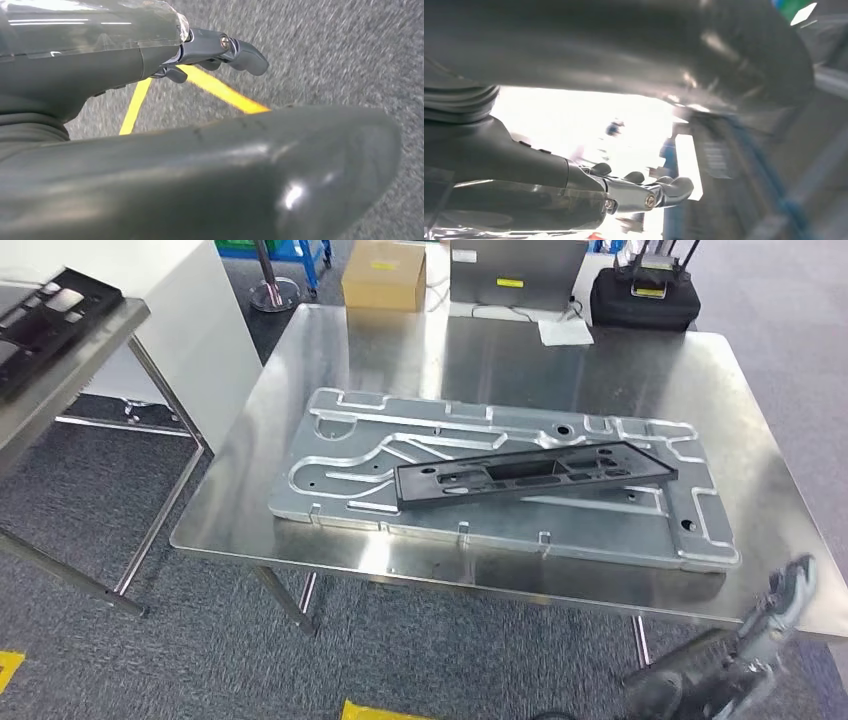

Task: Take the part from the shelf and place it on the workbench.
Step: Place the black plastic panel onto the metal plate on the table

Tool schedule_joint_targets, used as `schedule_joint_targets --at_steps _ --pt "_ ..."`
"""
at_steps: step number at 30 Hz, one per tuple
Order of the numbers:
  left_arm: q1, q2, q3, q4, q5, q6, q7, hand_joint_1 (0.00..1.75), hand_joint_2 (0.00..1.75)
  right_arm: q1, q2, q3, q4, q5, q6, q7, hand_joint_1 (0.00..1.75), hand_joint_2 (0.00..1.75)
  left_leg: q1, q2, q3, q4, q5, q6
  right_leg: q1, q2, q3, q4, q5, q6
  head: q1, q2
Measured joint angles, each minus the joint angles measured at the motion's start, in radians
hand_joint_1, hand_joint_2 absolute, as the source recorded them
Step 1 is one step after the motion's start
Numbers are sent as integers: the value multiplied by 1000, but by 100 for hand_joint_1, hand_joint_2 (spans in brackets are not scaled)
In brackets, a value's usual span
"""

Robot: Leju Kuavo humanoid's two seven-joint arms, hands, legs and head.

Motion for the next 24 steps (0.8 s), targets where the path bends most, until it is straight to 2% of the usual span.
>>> schedule_joint_targets --at_steps 1,2,3,5,6,7,8,9,10,11,12,13,14,15,16,17,18,19,21,22,23,24 --pt "1 -3 5 0 3 0 0 0 0 20 1 0 0 -41 1 6 0 0 2 -1 -2 0 3 -6 -1 -1 -6 -4 8 -8 2 0" --pt "3 -5 10 0 6 1 1 0 0 37 2 -1 1 -78 1 7 0 0 3 -1 -8 8 -11 -12 -2 -2 -15 -4 19 -16 2 0" --pt "5 -8 13 0 8 1 1 0 0 53 6 -3 4 -111 2 6 0 44 5 -2 -18 32 -45 -18 -4 -3 -27 -7 32 -24 1 0" --pt "7 -14 17 0 12 1 2 0 0 83 16 -18 15 -171 8 -5 0 131 8 -3 -45 135 -156 -26 -4 -4 -55 -7 56 -33 -1 0" --pt "8 -17 18 0 12 1 2 0 0 96 22 -31 22 -200 15 -13 0 131 9 -3 -56 200 -202 -29 -4 -5 -70 -6 67 -33 -2 0" --pt "8 -20 19 0 12 1 2 0 0 107 26 -46 31 -232 22 -20 0 87 10 -3 -58 254 -222 -31 -3 -6 -86 -3 78 -32 -1 0" --pt "8 -22 21 0 12 1 3 0 0 115 30 -63 41 -264 30 -24 0 44 11 -3 -47 284 -216 -32 -2 -6 -103 -1 89 -31 -2 0" --pt "7 -24 23 0 12 1 3 0 0 121 32 -80 53 -297 37 -24 0 0 11 -3 -21 281 -192 -30 -1 -6 -120 3 100 -29 -2 0" --pt "7 -26 24 0 12 1 4 0 0 126 34 -98 65 -329 44 -22 0 0 11 -3 22 245 -163 -27 -1 -6 -136 6 110 -26 -2 0" --pt "6 -27 26 0 12 1 4 0 0 130 36 -117 78 -358 50 -19 0 0 10 -4 81 179 -149 -20 -1 -6 -147 10 118 -23 -2 0" --pt "5 -28 28 -1 12 1 5 0 0 132 38 -135 92 -386 57 -17 0 0 7 -6 145 95 -153 -14 1 -5 -156 14 126 -19 -2 0" --pt "3 -30 29 -1 12 1 5 0 0 134 39 -153 106 -406 61 -16 0 0 4 -7 194 26 -166 -7 1 -6 -160 17 134 -14 -1 0" --pt "1 -31 31 -1 12 1 5 0 0 134 41 -170 121 -418 64 -16 0 0 0 -8 225 -22 -180 -2 0 -6 -161 17 141 -7 -1 0" --pt "1 -33 32 -1 12 2 5 0 0 134 41 -186 138 -423 65 -16 0 0 -3 -8 236 -47 -185 2 0 -7 -162 17 149 0 -1 0" --pt "1 -36 32 -1 11 3 6 0 0 134 41 -202 154 -424 65 -15 0 0 -2 -6 231 -50 -178 8 -1 -7 -163 16 156 6 -2 0" --pt "1 -40 33 -1 10 5 6 0 0 134 42 -217 171 -423 64 -12 0 0 -1 -2 224 -53 -168 15 -3 -6 -167 21 150 12 -2 0" --pt "2 -43 33 -1 10 6 6 0 0 135 42 -232 187 -422 63 -10 0 0 1 1 214 -55 -156 24 -5 -5 -175 38 123 17 0 0" --pt "2 -45 33 -1 9 7 6 0 0 135 43 -247 201 -420 63 -7 0 0 3 5 201 -58 -142 31 -6 -4 -186 72 78 21 1 0" --pt "3 -47 33 -1 9 9 6 0 0 132 43 -275 233 -418 74 -3 0 0 0 10 170 -55 -118 38 -9 -3 -210 186 -30 27 4 0" --pt "4 -49 33 -1 9 10 6 0 0 130 43 -288 251 -416 84 0 0 0 0 11 153 -53 -107 37 -9 -3 -217 243 -56 31 4 0" --pt "5 -50 33 -1 8 10 6 0 0 127 43 -302 271 -412 97 4 0 0 0 13 135 -48 -96 36 -10 -3 -215 280 -54 34 4 0" --pt "5 -52 33 -1 7 9 6 0 0 124 43 -317 292 -403 112 7 0 0 1 13 117 -42 -86 34 -12 -3 -198 287 -29 36 4 0"
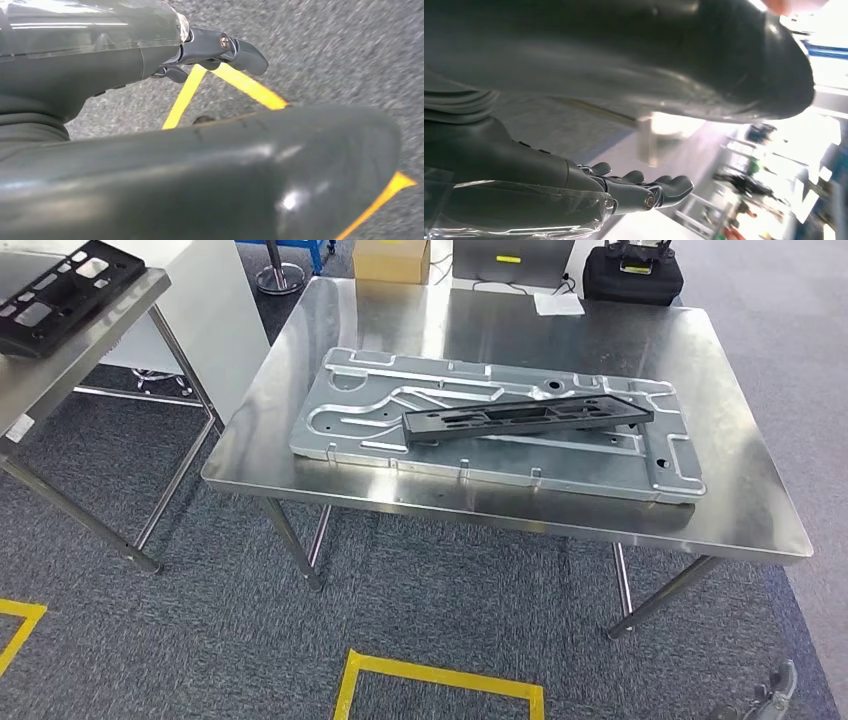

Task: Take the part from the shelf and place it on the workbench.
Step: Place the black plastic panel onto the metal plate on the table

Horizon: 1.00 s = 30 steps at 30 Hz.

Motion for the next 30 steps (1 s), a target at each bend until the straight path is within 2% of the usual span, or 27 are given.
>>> schedule_joint_targets --at_steps 1,2,3,4,5,6,8,9,11,12,13,14,15,16,17,18,19,20,21,23,24,25,26,27,28,29,30 --pt "0 -2 0 0 -1 -1 0 0 0 -4 0 -16 21 18 14 1 0 0 1 0 -18 8 8 -3 -2 0 34 -29 34 1 0 0" --pt "0 -4 0 0 -1 -1 0 0 0 -11 0 -34 44 42 29 -2 0 0 1 0 -35 19 14 -7 -5 0 82 -88 56 2 0 0" --pt "0 -6 0 0 -1 -2 0 0 0 -18 0 -53 67 66 44 -6 0 0 1 -1 -50 30 19 -12 -4 0 136 -163 61 1 0 0" --pt "0 -8 0 0 -1 -2 0 0 0 -26 0 -74 90 85 57 -9 0 0 0 -1 -62 40 24 -17 -3 0 178 -228 50 -3 0 0" --pt "1 -9 0 0 -1 -2 0 0 0 -35 0 -97 117 101 70 -11 0 0 -2 -3 -70 46 31 -23 0 0 202 -272 35 -8 -1 0" --pt "1 -10 1 0 -1 -2 0 0 0 -44 1 -121 145 114 79 -8 0 0 -2 -4 -75 48 38 -29 3 0 209 -292 27 -15 -1 0" --pt "4 -10 3 0 0 -1 0 0 0 -69 1 -176 223 157 85 8 0 0 1 -8 -84 52 43 -43 4 -6 195 -295 38 -33 -1 0" --pt "5 -11 4 0 0 -1 0 0 0 -87 2 -208 271 183 84 13 0 0 3 -9 -93 67 22 -50 2 -11 185 -296 49 -42 -2 0" --pt "7 -10 6 0 2 0 0 0 0 -131 3 -281 379 244 82 11 0 0 7 -10 -121 147 -69 -61 1 -21 159 -297 72 -56 -3 0" --pt "7 -10 7 0 2 0 0 0 0 -157 4 -324 435 280 79 9 0 0 8 -10 -136 208 -118 -66 3 -25 144 -296 83 -60 -4 0" --pt "7 -10 8 0 3 0 0 0 0 -184 4 -372 493 323 73 9 0 0 9 -10 -146 268 -148 -69 4 -31 129 -294 94 -60 -4 0" --pt "7 -10 8 0 4 0 0 0 0 -213 4 -426 556 372 68 10 0 0 10 -10 -147 310 -152 -71 5 -37 113 -291 105 -60 -4 0" --pt "7 -10 8 0 4 0 -1 0 0 -243 4 -483 619 418 62 13 0 0 10 -10 -133 325 -132 -72 7 -45 96 -287 115 -58 -4 0" --pt "6 -10 9 0 6 0 -1 0 0 -272 4 -541 681 458 55 20 0 0 10 -8 -103 307 -100 -70 8 -52 80 -282 124 -57 -4 0" --pt "4 -10 10 0 7 0 -1 0 0 -298 3 -595 742 494 45 32 0 0 10 0 -56 257 -73 -66 9 -60 66 -277 132 -55 -4 0" --pt "2 -9 10 -1 7 0 -1 0 0 -322 0 -642 800 522 33 50 0 0 7 16 4 183 -65 -59 10 -68 56 -272 140 -52 -4 0" --pt "-1 -7 11 -1 8 1 -2 0 0 -342 -4 -684 858 549 17 73 0 0 3 32 60 105 -74 -52 12 -76 50 -268 146 -48 -4 0" --pt "-4 -5 12 -1 8 1 -2 0 0 -361 -9 -722 915 574 1 99 0 0 -2 45 98 45 -90 -43 12 -85 47 -266 153 -42 -4 0" --pt "-6 -4 13 -1 9 2 -2 0 0 -378 -16 -755 970 597 -14 126 0 0 -7 48 116 9 -102 -34 11 -95 45 -266 161 -36 -4 0" --pt "-4 -3 16 -2 8 3 -1 0 0 -407 -32 -809 1072 635 -37 182 0 0 -9 35 105 -9 -88 -16 6 -105 42 -268 172 -23 -4 0" --pt "-2 -2 18 -2 8 4 0 0 0 -420 -41 -832 1119 650 -44 210 0 0 -7 28 95 -14 -76 -8 4 -90 38 -260 157 -16 -3 0" --pt "-1 -1 20 -2 7 5 1 0 0 -429 -51 -851 1161 663 -49 238 0 0 -5 21 83 -18 -62 0 3 -67 30 -238 124 -11 -3 0" --pt "-1 -1 21 -2 7 5 1 0 0 -436 -61 -867 1200 674 -51 267 0 0 -4 14 69 -19 -49 6 2 -40 18 -195 74 -6 -2 0" --pt "-1 0 22 -2 6 5 1 0 0 -440 -70 -880 1235 683 -51 295 0 0 -5 5 53 -19 -37 11 3 -20 5 -140 22 -5 -2 0" --pt "0 1 22 -2 6 5 1 0 0 -445 -79 -890 1266 691 -51 320 0 0 -6 -4 37 -17 -26 12 3 -10 -7 -80 -15 -4 -2 0" --pt "1 1 23 -2 5 4 1 0 0 -450 -88 -900 1296 697 -51 340 0 0 -6 -14 21 -14 -14 12 3 -6 -12 -32 -29 -4 -2 0" --pt "2 1 23 -2 5 4 1 0 0 -455 -96 -907 1322 701 -51 354 0 0 -6 -23 4 -10 -4 10 3 -4 -3 -13 -19 -4 -2 0"
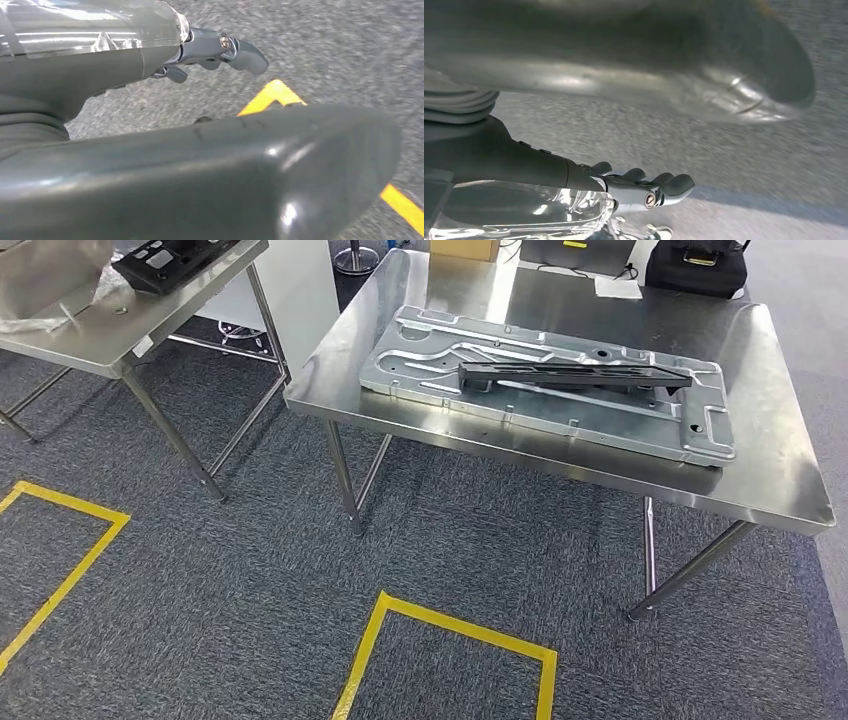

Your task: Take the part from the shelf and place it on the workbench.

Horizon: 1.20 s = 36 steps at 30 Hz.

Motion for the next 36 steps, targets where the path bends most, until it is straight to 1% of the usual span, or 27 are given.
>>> schedule_joint_targets --at_steps 1,2,3,5,6,8,9,11,13,14,15,16,17,19,20,21,23,24,26,27,28,29,30,31,32,34,36 --pt "1 0 0 0 0 0 0 0 0 -5 -7 -5 21 4 1 12 0 0 1 -10 -16 6 9 -3 -1 2 24 -13 27 0 0 0" --pt "2 0 1 0 0 0 0 0 0 -10 -13 -10 39 10 4 28 0 0 2 -20 -33 14 17 -8 -2 10 68 -62 57 -1 0 0" --pt "2 0 1 0 0 0 0 0 0 -15 -18 -13 56 17 9 50 0 0 3 -29 -47 22 22 -12 -4 27 118 -131 71 -2 0 0" --pt "0 1 1 0 -1 0 0 0 0 -22 -24 -21 87 32 23 102 0 0 2 -46 -70 42 32 -23 -6 61 195 -251 60 -8 -1 0" --pt "0 3 1 0 -2 0 0 0 0 -25 -25 -25 100 39 30 124 0 0 0 -54 -78 48 37 -29 -5 68 208 -277 47 -14 -1 0" --pt "3 7 1 0 -4 -1 2 0 0 -29 -27 -30 124 50 44 153 0 0 0 -66 -89 53 48 -41 -4 52 205 -287 45 -29 -1 0" --pt "4 9 1 0 -5 -1 3 0 0 -31 -28 -31 132 53 51 160 0 0 1 -60 -95 60 43 -47 -4 41 202 -287 51 -38 -3 0" --pt "6 13 1 -1 -8 -2 6 0 0 -33 -29 -32 145 59 68 159 0 0 5 -31 -124 127 -10 -57 -5 17 193 -289 61 -54 -6 0" --pt "5 14 1 -1 -11 -3 7 0 0 -32 -30 -34 153 62 83 148 0 0 10 -9 -171 256 -88 -67 -2 -6 182 -288 68 -59 -10 0" --pt "6 14 1 -1 -14 -3 7 0 0 -32 -31 -36 156 65 91 141 0 0 12 -5 -188 312 -112 -71 0 -19 177 -287 70 -59 -10 0" --pt "6 15 1 -1 -15 -3 8 0 0 -33 -32 -37 159 68 98 133 0 0 13 -2 -190 338 -117 -72 1 -32 173 -286 72 -59 -10 0" --pt "7 16 1 -1 -17 -3 8 0 0 -34 -33 -37 162 71 104 126 0 0 14 0 -172 325 -104 -72 2 -43 170 -284 73 -59 -10 0" --pt "8 18 1 -1 -18 -3 9 0 0 -35 -33 -38 165 75 111 119 0 0 14 5 -134 275 -79 -68 4 -54 168 -283 73 -58 -10 0" --pt "8 23 1 -1 -18 -4 9 0 0 -38 -34 -38 170 84 122 109 0 0 7 36 -43 130 -39 -53 7 -72 168 -281 73 -55 -10 0" --pt "7 26 1 -1 -18 -4 9 0 0 -39 -34 -38 173 88 129 105 0 0 1 52 -14 79 -31 -45 9 -81 168 -281 73 -51 -9 0" --pt "6 28 1 -1 -19 -4 9 0 0 -41 -34 -38 176 91 134 103 0 0 -5 63 0 50 -32 -37 10 -89 168 -281 74 -46 -9 0" --pt "8 31 1 -1 -19 -4 9 0 0 -47 -34 -37 181 97 143 102 0 0 -8 57 -1 36 -31 -26 11 -104 170 -284 76 -33 -10 0" --pt "9 31 1 -1 -20 -4 10 0 0 -50 -35 -37 182 99 148 102 0 0 -5 48 1 27 -26 -21 11 -97 171 -281 72 -27 -9 0" --pt "10 32 1 -1 -20 -5 11 0 0 -52 -37 -37 186 103 159 107 0 0 2 33 3 9 -13 -9 8 -51 147 -229 35 -17 -6 0" --pt "8 32 1 -1 -21 -5 12 0 0 -51 -38 -37 189 105 167 113 0 0 4 25 2 6 -9 -6 5 -23 117 -169 2 -13 -5 0" --pt "7 33 1 -1 -21 -5 14 0 0 -50 -38 -37 192 106 173 120 0 0 4 16 -1 6 -7 -3 3 -6 81 -99 -31 -11 -5 0" --pt "6 34 1 -1 -22 -5 15 0 0 -50 -38 -37 196 108 182 128 0 0 5 5 -4 7 -6 -2 1 1 48 -37 -53 -8 -5 0" --pt "6 35 1 -1 -23 -5 18 0 0 -50 -39 -37 199 109 189 136 0 0 5 -6 -6 8 -5 -2 0 3 29 -3 -55 -6 -5 0" --pt "7 35 1 -1 -24 -5 20 0 0 -49 -39 -37 201 111 196 144 0 0 6 -17 -6 11 -5 -4 -2 3 29 -7 -36 -3 -5 0" --pt "8 35 1 -1 -24 -5 23 0 0 -49 -39 -37 203 113 205 151 0 0 7 -29 -6 16 -6 -6 -5 7 49 -53 1 -1 -5 0" --pt "7 35 1 -1 -25 -4 27 0 0 -49 -39 -37 207 118 224 163 0 0 8 -51 -12 33 -12 -16 -12 34 107 -186 68 1 -4 0" --pt "5 37 1 -1 -27 -4 30 0 0 -49 -39 -37 213 122 253 174 0 0 6 -68 -24 49 -18 -29 -14 59 132 -252 86 -7 -5 0"
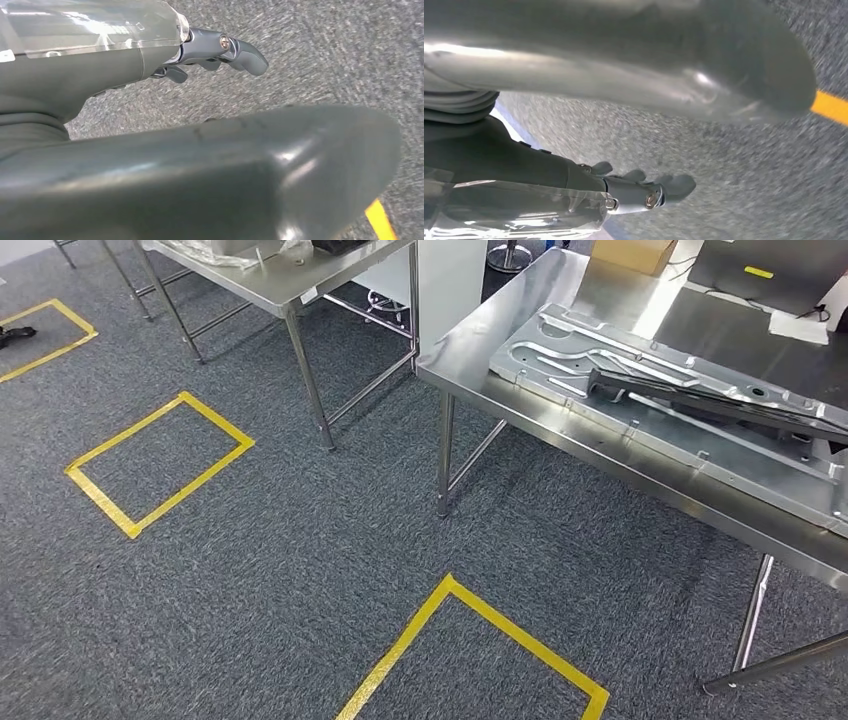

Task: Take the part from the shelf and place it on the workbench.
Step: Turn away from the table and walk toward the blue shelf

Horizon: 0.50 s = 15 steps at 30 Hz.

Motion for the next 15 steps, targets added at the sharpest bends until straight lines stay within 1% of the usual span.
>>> schedule_joint_targets --at_steps 1,2,3,4,5,6,7,8,9,10,11,12,13,14,15 --pt "0 1 0 0 -1 0 2 0 0 -1 0 0 3 2 20 5 0 0 0 -8 -6 3 0 -7 3 0 -1 -2 -4 -7 0 0" --pt "1 2 0 0 -2 0 3 0 0 -2 0 0 4 6 41 10 0 0 2 -15 -9 2 2 -13 4 -8 -2 -1 -2 -15 0 0" --pt "2 4 0 0 -3 0 5 0 0 -3 0 1 6 9 62 15 0 0 4 -16 -12 4 2 -19 4 -17 -2 -3 0 -22 0 0" --pt "4 6 0 0 -4 0 6 0 0 -3 0 1 7 12 78 18 0 0 5 -7 -17 14 -5 -24 3 -26 -1 -5 3 -29 -1 0" --pt "4 7 0 0 -5 0 7 0 0 -3 0 2 8 15 90 21 0 0 5 10 -30 41 -23 -29 2 -36 -1 -8 6 -35 -3 0" --pt "3 8 0 0 -6 0 8 0 0 -2 0 2 9 16 98 23 0 0 6 31 -53 93 -53 -33 2 -47 -2 -9 7 -40 -5 0" --pt "1 8 0 0 -6 0 8 0 0 0 1 2 10 18 104 23 0 0 6 51 -85 162 -88 -38 3 -58 -3 -9 6 -42 -7 0" --pt "0 9 0 0 -6 0 9 0 0 1 2 2 12 19 111 23 0 0 8 61 -117 231 -118 -41 6 -71 -4 -9 5 -44 -8 0" --pt "0 9 0 0 -6 0 10 0 0 2 2 2 14 20 117 24 0 0 9 66 -140 281 -134 -43 7 -83 -5 -8 5 -45 -7 0" --pt "1 10 0 0 -5 0 11 0 0 2 3 3 15 21 124 23 0 0 10 68 -143 291 -128 -43 9 -94 -4 -8 4 -45 -7 0" --pt "2 10 0 0 -4 1 11 0 0 2 4 3 16 23 130 23 0 0 10 71 -125 259 -105 -42 9 -103 -3 -8 2 -45 -7 0" --pt "3 11 0 0 -3 1 12 0 0 2 6 4 16 24 134 21 0 0 9 80 -89 191 -71 -37 10 -112 0 -8 1 -44 -7 0" --pt "2 13 0 0 -2 1 12 0 0 2 8 5 17 25 139 20 0 0 5 101 -49 114 -43 -31 11 -121 3 -8 -1 -42 -7 0" --pt "1 14 0 0 -1 2 12 0 0 2 10 5 17 27 143 19 0 0 1 117 -18 52 -24 -24 13 -128 5 -8 -3 -38 -7 0" --pt "-1 16 0 0 0 2 12 0 0 1 12 6 17 29 147 18 0 0 -4 131 0 13 -16 -17 14 -135 8 -8 -4 -33 -7 0"
